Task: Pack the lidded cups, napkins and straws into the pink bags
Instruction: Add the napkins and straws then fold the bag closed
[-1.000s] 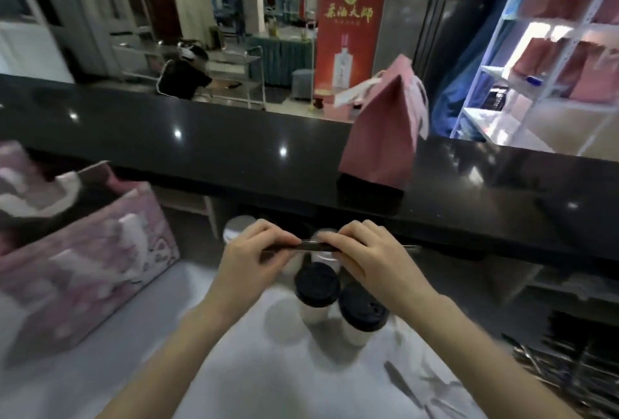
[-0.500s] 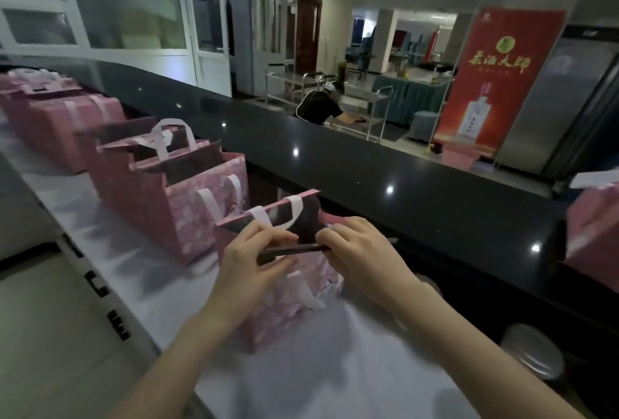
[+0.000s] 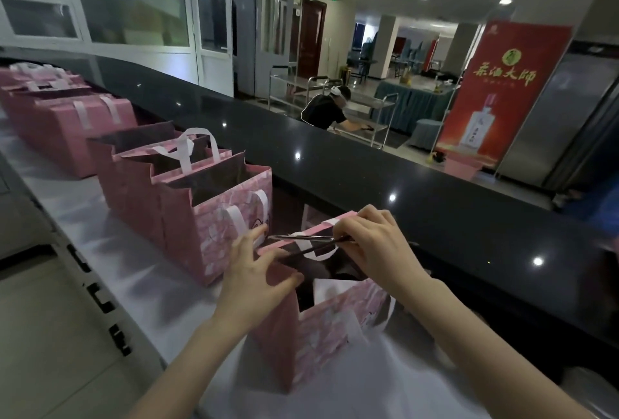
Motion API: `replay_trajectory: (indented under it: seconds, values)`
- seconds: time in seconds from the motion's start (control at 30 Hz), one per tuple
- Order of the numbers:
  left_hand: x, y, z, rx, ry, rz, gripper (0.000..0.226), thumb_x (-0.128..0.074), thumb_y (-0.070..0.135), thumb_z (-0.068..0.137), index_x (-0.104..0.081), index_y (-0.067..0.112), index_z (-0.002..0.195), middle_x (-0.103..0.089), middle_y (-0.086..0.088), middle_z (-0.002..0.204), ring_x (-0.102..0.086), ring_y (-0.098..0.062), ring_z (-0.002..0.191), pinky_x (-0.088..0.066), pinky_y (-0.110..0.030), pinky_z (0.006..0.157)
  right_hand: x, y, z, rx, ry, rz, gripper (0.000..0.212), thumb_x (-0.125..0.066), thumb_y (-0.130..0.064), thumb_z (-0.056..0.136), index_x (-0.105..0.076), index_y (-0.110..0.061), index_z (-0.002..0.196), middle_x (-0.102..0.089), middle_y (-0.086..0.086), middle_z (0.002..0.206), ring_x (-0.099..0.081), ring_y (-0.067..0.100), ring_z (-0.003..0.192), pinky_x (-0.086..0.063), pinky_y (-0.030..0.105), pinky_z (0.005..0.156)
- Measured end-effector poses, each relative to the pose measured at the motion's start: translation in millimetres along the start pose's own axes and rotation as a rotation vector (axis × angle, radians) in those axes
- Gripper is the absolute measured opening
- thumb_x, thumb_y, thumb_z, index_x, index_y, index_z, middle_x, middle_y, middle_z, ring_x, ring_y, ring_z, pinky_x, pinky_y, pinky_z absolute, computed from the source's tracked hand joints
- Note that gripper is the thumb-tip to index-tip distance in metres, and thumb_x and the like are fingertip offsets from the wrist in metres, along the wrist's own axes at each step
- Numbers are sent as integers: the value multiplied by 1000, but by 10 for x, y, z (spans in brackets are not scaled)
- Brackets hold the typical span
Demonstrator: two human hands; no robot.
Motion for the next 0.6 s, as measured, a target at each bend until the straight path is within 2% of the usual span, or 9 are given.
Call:
replay_trajectory:
  seconds: [0.07,0.13,0.23,0.27,0.3,0.37,0.43,0.5,0.6]
  values:
    - [-27,-45,23,85,-28,-27,48,-82,45,68,-70,32,112,-35,5,144,-24,-18,135,-26,-36,114,-17,17,42,-35,-7,32,14,-75,-14,80,-63,-18,88,-66,-8,85,-56,19,85,-43,33,80]
    - [-47,-95,51,129,-101,-99,57,-82,41,68,-64,35,122,-31,10,141,-25,-9,133,-25,-27,112,-11,52,79,-81,4,94,14,-75,-10,79,-64,-15,87,-64,-10,82,-57,18,83,-45,36,83]
    - [-2,-177,132,109,-247,-251,63,-79,32,69,-54,46,126,-33,21,130,-34,15,120,-27,-7,100,-11,75,136,-175,5,285,18,-76,-4,76,-66,-12,88,-55,-23,80,-60,16,83,-49,36,82]
    - [21,-202,157,105,-292,-275,66,-79,31,69,-51,51,125,-33,25,127,-35,17,117,-29,-3,95,-26,63,154,-199,-4,350,18,-76,-2,75,-66,-11,87,-55,-24,79,-61,16,83,-51,36,80]
    - [32,-223,184,109,-330,-287,68,-78,30,69,-48,53,125,-33,25,126,-37,15,117,-32,-4,93,-47,38,171,-208,-14,401,19,-76,0,74,-66,-10,86,-57,-21,80,-61,15,83,-52,35,79]
    - [29,-253,238,121,-378,-320,70,-77,27,68,-49,45,129,-34,22,127,-41,9,118,-37,-12,97,-105,-29,200,-208,-30,475,19,-76,1,72,-65,-10,84,-64,-12,83,-62,13,83,-53,32,77]
    - [21,-268,283,89,-417,-338,74,-76,23,68,-49,43,133,-34,25,128,-40,17,117,-36,-6,95,-192,-78,215,-217,-53,538,20,-75,2,72,-65,-11,84,-64,-9,85,-62,8,84,-51,24,77]
    - [21,-280,318,53,-494,-333,81,-76,25,69,-41,47,139,-30,31,130,-38,19,117,-37,1,86,-291,-99,209,-223,-87,550,20,-74,2,73,-65,-11,84,-63,-9,85,-62,7,85,-50,19,77]
    - [30,-319,365,39,-606,-334,88,-78,27,71,-32,48,143,-24,33,132,-41,13,119,-41,-2,85,-421,-45,150,-205,-164,469,18,-70,3,73,-65,-11,82,-65,-6,83,-62,11,82,-51,23,73]
Point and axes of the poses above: each hand's wrist, its own z-axis towards the middle knuckle, its own x-axis out of the back of the hand, y = z × x, the point moved 3 cm from there along z, towards the middle knuckle
